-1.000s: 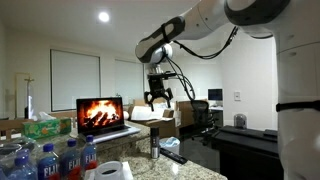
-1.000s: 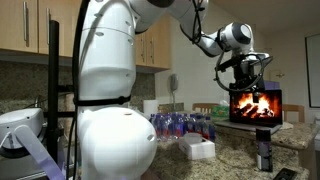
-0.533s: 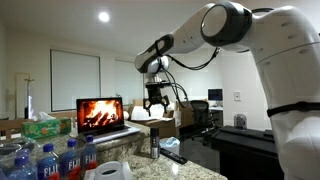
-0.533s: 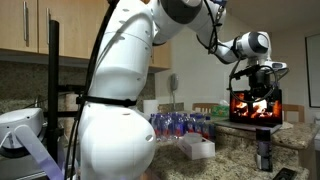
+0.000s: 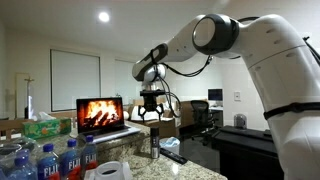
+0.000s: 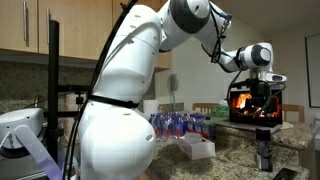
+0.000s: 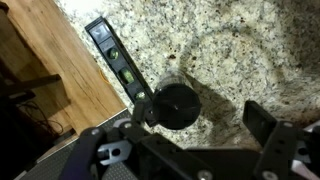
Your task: Pick up the seal tape and the other two objects and place them on top of the box over the counter
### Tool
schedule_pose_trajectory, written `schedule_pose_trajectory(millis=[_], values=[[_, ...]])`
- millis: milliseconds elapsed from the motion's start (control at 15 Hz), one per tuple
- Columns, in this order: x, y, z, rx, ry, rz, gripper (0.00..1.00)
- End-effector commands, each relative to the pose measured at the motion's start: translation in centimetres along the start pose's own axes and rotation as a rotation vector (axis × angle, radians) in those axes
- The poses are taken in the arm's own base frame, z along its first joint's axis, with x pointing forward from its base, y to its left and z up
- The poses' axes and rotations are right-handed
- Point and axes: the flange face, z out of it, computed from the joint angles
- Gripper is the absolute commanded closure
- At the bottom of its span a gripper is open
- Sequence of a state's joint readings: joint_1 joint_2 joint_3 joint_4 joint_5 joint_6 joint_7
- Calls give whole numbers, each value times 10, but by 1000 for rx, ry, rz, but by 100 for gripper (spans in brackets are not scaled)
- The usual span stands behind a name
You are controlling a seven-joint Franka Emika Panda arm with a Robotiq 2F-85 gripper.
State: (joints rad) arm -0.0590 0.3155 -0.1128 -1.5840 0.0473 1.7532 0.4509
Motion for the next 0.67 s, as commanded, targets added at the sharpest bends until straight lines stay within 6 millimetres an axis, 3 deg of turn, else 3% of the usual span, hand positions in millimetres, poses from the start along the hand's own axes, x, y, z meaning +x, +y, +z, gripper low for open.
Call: schedule_pose_trajectory(millis=[0,333,600], values=[[2,5,-4,0,18,63,0],[3,10,4,-17,4,92,0],[1,7,22,-45,-35,79,0]])
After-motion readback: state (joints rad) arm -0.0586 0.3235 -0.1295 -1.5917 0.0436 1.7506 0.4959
